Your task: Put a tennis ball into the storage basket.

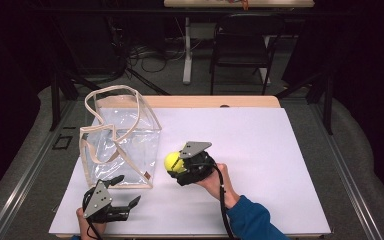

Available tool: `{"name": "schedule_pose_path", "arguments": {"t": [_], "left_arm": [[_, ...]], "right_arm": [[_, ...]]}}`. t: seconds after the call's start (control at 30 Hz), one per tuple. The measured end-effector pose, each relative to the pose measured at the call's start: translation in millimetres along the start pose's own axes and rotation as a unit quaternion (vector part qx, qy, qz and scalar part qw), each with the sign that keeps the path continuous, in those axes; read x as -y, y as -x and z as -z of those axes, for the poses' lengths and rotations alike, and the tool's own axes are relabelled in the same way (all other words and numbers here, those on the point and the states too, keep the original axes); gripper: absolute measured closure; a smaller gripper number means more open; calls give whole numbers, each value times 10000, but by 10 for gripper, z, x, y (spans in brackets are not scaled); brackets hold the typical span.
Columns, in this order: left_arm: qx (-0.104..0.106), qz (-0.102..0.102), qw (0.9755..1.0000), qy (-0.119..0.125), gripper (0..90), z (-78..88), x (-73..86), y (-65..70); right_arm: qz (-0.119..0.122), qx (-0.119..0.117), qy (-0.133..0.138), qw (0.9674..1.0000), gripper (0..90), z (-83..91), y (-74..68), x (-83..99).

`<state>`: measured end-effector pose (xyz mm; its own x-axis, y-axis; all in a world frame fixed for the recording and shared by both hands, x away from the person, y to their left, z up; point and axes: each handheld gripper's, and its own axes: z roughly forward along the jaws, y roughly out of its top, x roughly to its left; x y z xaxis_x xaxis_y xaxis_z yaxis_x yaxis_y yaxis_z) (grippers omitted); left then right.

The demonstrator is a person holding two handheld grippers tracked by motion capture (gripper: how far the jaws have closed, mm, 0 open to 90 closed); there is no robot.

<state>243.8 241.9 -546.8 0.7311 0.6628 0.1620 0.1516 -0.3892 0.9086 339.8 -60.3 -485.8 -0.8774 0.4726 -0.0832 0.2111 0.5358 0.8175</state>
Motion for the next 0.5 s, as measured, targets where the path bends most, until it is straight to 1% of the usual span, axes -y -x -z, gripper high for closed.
{"name": "schedule_pose_path", "arguments": {"t": [0.3, 0.5], "left_arm": [[-13, -15, 10000, 1, 160, 2, 0, -1], [1, -5, 10000, -7, 160, 1, 0, 0]], "right_arm": [[-4, 77, 104, 9999, 259, 56, 42, -38], [13, 92, 123, 9999, 259, 75, 59, -64]]}}
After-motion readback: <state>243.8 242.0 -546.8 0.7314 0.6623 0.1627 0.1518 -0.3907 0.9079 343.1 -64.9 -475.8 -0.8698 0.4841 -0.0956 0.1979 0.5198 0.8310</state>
